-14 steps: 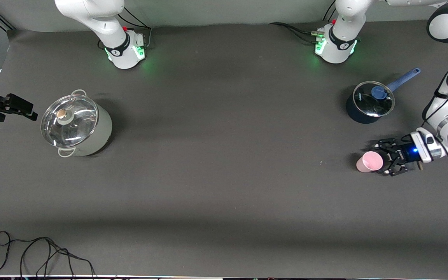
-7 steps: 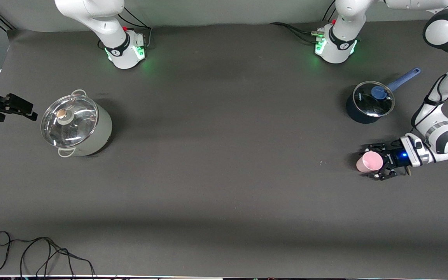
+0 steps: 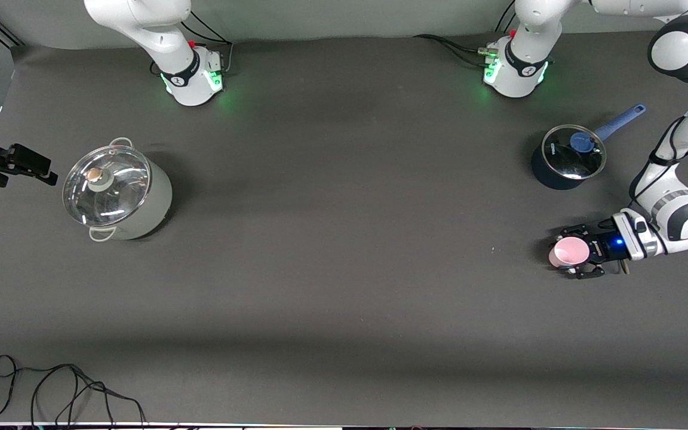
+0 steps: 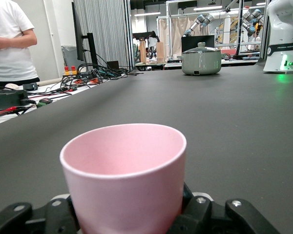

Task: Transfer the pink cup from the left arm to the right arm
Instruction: 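Close the left gripper around the pink cup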

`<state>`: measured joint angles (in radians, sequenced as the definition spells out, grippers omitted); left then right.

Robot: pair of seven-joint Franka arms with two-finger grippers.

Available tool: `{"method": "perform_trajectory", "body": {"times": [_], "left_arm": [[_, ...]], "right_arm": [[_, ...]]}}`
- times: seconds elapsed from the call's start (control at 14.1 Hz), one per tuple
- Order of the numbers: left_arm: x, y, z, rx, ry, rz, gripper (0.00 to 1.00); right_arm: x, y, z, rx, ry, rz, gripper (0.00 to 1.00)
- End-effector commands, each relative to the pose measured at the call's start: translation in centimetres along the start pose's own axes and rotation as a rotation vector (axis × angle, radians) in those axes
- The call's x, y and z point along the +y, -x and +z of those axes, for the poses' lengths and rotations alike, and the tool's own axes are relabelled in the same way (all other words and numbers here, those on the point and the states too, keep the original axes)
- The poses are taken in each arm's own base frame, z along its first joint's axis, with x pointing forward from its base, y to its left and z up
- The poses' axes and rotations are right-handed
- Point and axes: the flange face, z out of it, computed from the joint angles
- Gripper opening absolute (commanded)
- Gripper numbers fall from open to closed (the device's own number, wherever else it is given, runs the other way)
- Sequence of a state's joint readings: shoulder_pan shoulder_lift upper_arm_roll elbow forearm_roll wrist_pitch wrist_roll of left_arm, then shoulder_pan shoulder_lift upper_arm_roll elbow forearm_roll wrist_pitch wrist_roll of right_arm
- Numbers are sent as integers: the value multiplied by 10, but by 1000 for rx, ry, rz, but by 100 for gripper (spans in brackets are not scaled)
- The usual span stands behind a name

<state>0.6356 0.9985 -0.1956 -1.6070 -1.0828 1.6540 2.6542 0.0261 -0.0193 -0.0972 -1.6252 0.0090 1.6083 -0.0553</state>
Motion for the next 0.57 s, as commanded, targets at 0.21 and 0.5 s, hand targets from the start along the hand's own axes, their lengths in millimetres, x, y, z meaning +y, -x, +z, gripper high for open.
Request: {"method": "perform_trajectory", "body": {"times": [0.21, 0.5], "left_arm": [[-42, -39, 30, 53, 15, 36, 0], [-65, -73, 96, 118, 50, 0, 0]], "right_arm": [[1, 3, -2, 3, -18, -9, 100], [0, 3, -2, 3, -18, -11, 100]]}}
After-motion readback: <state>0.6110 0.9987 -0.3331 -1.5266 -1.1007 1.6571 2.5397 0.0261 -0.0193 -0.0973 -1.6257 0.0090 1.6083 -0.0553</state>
